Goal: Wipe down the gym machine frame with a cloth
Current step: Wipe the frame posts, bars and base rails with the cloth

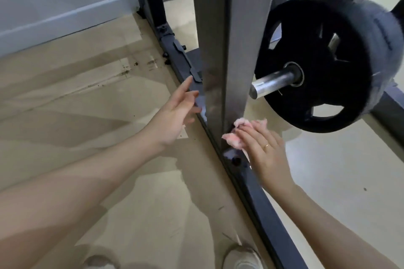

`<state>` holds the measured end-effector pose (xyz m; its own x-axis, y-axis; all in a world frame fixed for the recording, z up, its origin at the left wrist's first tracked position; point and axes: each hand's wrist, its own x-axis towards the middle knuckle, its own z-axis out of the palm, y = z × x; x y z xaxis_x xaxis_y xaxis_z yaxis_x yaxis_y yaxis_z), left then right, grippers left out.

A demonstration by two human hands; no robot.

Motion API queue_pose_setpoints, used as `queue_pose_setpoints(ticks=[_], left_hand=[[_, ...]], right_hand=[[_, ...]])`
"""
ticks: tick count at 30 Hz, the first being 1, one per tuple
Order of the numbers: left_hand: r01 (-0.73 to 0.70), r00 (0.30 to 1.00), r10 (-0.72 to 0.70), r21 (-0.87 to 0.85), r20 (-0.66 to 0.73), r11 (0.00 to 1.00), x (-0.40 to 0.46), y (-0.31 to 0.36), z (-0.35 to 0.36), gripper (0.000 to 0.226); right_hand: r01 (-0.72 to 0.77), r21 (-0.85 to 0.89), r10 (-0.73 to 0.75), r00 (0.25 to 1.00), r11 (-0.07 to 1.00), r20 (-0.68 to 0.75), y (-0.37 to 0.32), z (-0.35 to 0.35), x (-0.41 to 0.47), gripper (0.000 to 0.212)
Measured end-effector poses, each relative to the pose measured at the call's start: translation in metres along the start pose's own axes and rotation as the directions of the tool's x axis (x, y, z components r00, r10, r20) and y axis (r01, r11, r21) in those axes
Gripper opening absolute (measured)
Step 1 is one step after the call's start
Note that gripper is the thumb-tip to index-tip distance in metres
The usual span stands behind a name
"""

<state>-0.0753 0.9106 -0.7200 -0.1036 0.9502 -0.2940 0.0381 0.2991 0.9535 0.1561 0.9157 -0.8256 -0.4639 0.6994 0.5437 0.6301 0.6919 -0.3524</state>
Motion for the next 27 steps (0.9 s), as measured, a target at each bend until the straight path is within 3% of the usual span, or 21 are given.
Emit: queue_pose_setpoints(ticks=[2,3,5,6,7,11,12,14,15,16,18,20,23,27], left_hand=[[-0.016,1.000,0.014,-0.072,-0.026,0.997,-0.001,0.005,0.018,0.046],[-0.019,0.999,0.015,-0.094,-0.035,0.995,-0.001,0.006,0.026,0.048],[-0.015,0.999,0.012,-0.083,-0.037,0.996,-0.003,0.004,0.038,0.049],[-0.016,0.999,0.012,-0.070,-0.048,0.997,-0.004,0.002,0.041,0.048],[-0.018,0.998,0.014,-0.060,-0.065,0.998,-0.004,0.001,0.042,0.047],[-0.019,0.998,0.019,0.006,-0.063,1.000,-0.005,0.002,0.040,0.050],[-0.025,0.998,0.028,0.042,-0.051,0.999,-0.007,0.006,0.041,0.058],[-0.054,0.997,0.059,0.107,-0.049,0.993,-0.011,0.013,0.041,0.069],[-0.070,0.994,0.079,0.126,-0.071,0.990,-0.012,0.017,0.040,0.071],[-0.082,0.989,0.097,0.134,-0.112,0.988,-0.012,0.022,0.038,0.074],[-0.116,0.970,0.140,0.130,-0.199,0.985,-0.010,0.033,0.031,0.084],[-0.174,0.951,0.207,0.157,-0.228,0.972,-0.009,0.044,0.027,0.090],[-0.234,0.934,0.278,0.205,-0.224,0.950,-0.008,0.051,0.031,0.088],[-0.321,0.882,0.388,0.260,-0.268,0.911,-0.010,0.062,0.044,0.087]], right_hand=[[-0.302,0.300,0.345,0.934,0.905,-0.099,-0.014,0.007,0.016,0.037],[-0.419,0.478,0.508,0.859,0.772,-0.069,-0.025,0.014,0.027,0.039],[-0.551,0.702,0.661,0.734,0.451,0.152,-0.050,0.026,0.037,0.041],[-0.561,0.764,0.673,0.702,0.319,0.234,-0.057,0.029,0.036,0.041],[-0.575,0.775,0.687,0.675,0.261,0.269,-0.057,0.031,0.035,0.039],[-0.732,0.672,0.624,0.577,0.111,0.526,-0.042,0.014,0.049,0.046],[-0.686,0.724,0.588,0.616,0.074,0.524,-0.043,0.009,0.055,0.046],[-0.490,0.850,0.469,0.807,0.194,0.358,-0.050,-0.005,0.072,0.065],[-0.416,0.862,0.382,0.876,0.289,0.295,-0.050,-0.006,0.076,0.081],[-0.386,0.869,0.297,0.907,0.308,0.298,-0.048,-0.007,0.078,0.092],[-0.415,0.815,0.258,0.907,0.404,0.334,-0.035,-0.001,0.074,0.092],[-0.463,0.742,0.296,0.885,0.485,0.360,-0.023,0.008,0.057,0.073],[-0.552,0.694,0.306,0.834,0.463,0.459,-0.019,0.003,0.052,0.065],[-0.372,0.764,0.299,0.923,0.527,0.243,-0.047,-0.026,0.099,0.068]])
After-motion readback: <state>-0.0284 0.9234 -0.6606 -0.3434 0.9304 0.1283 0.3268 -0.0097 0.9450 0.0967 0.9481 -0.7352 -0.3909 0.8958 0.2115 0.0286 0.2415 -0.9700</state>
